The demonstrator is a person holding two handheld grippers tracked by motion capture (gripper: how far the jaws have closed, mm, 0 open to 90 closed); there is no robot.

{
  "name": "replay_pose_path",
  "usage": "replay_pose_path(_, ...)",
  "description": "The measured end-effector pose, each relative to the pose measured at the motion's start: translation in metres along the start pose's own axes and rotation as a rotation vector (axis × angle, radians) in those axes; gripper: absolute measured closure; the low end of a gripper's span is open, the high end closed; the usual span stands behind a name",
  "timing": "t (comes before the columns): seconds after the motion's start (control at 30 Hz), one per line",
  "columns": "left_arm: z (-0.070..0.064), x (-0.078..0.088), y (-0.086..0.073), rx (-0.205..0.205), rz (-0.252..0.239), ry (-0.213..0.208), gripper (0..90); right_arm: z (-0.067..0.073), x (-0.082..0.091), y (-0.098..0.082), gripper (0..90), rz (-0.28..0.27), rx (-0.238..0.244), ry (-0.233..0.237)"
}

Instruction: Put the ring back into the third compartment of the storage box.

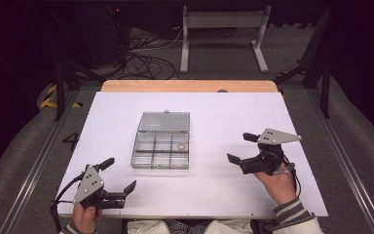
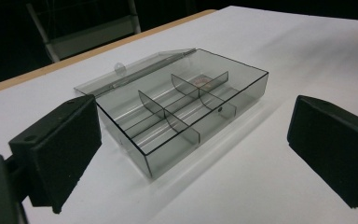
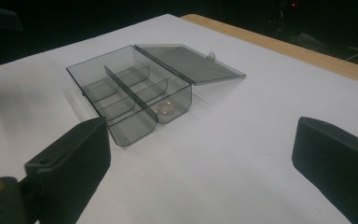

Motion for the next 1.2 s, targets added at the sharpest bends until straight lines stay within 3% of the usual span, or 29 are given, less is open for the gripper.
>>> replay_pose_path(0.83, -0.001, 0.001, 0.0, 0.001, -0.006, -0.003, 3.3, -0.022, 0.007, -0.065, 4.2, 0.014, -0.058, -0.035)
replay_pose_path(1.0, -0.001, 0.001, 0.0, 0.002, -0.004, -0.008, 3.3, -0.021, 0.008, -0.075, 3.2, 0.009, -0.068, -0.026)
replay_pose_path(1.2, 0.0, 0.0, 0.0, -0.007, 0.005, 0.0, 3.3, -0.022, 0.007, -0.077, 3.1, 0.046, -0.06, -0.043)
Point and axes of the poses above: each handheld gripper's, and its own axes: x roughly backward along the jaws, y roughly out of its top, z roughly to its left, the point moved 5 cm from there along -x, roughly forward along the jaws, and after that the axes turned 14 degrees about z, right-handed, at the moved point
